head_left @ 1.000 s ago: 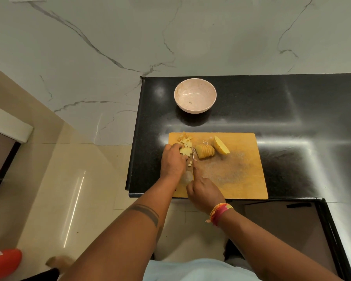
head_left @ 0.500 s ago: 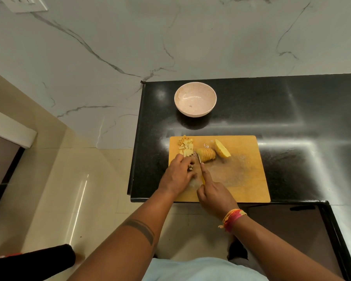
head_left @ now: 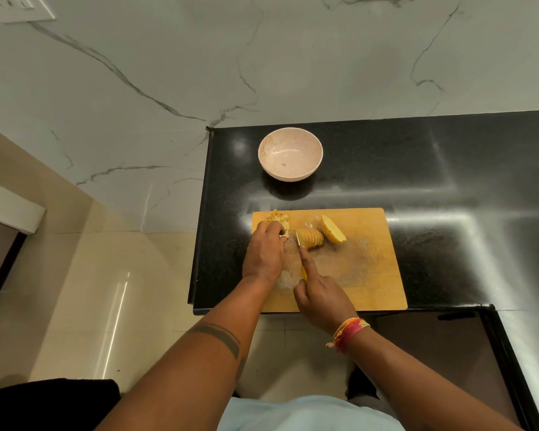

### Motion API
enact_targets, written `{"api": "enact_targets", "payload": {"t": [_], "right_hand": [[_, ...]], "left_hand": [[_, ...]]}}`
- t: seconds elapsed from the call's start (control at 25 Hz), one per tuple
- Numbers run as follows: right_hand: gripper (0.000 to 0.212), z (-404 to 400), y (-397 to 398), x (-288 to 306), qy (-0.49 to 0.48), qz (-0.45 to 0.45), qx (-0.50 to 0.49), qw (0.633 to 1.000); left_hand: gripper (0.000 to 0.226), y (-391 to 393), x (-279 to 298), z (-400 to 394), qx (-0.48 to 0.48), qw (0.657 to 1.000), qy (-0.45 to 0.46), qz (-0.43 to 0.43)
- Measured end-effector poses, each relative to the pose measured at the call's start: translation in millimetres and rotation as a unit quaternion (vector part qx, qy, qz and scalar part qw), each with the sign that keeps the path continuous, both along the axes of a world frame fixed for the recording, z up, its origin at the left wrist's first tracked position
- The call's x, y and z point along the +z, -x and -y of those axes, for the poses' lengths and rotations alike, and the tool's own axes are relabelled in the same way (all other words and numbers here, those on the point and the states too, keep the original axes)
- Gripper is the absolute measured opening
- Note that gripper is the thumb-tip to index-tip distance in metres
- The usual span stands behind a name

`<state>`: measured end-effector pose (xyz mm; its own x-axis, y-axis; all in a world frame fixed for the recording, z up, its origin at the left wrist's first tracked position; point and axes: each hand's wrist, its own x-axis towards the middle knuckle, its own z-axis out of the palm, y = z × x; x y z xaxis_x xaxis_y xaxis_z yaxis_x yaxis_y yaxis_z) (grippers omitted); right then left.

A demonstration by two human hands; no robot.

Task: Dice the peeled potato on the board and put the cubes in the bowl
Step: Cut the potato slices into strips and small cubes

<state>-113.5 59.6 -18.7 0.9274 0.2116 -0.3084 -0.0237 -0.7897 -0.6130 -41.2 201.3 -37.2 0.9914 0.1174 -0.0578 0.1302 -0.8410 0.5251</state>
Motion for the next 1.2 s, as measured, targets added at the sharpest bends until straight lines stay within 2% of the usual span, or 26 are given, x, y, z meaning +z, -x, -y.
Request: {"api": "enact_targets", "payload": {"t": [0.12,0.24,0.64,0.96,1.2], "right_hand": [[0.078,8.3,-0.9,2.0,-0.008,0.017,-0.022,1.000],[0.078,13.5,0.6,1.3,-0.012,0.021,-0.038,0.999],[0.078,17.8,2.0,0.2,0.003,0.014,-0.012,1.000],[0.079,25.4,-1.9,-1.7,0.020,0.013,-0.001,1.000],[0.079,14.6,4.6,1.3,0.022,0.015,0.028,0.999]], "left_hand": [[0.024,-0.8,4.4,9.2,-0.021,0.999,0.033,0.003],[0.038,-4.9,5.8,16.9,-0.068,0.995,0.057,-0.036],[0.042,-5.8,-2.7,14.5,-0.066,0.995,0.062,-0.034],[0.041,-2.0,-3.1,19.5,-0.015,0.993,0.104,-0.046],[0.036,9.2,0.4,20.7,0.081,0.980,0.171,-0.066]]}}
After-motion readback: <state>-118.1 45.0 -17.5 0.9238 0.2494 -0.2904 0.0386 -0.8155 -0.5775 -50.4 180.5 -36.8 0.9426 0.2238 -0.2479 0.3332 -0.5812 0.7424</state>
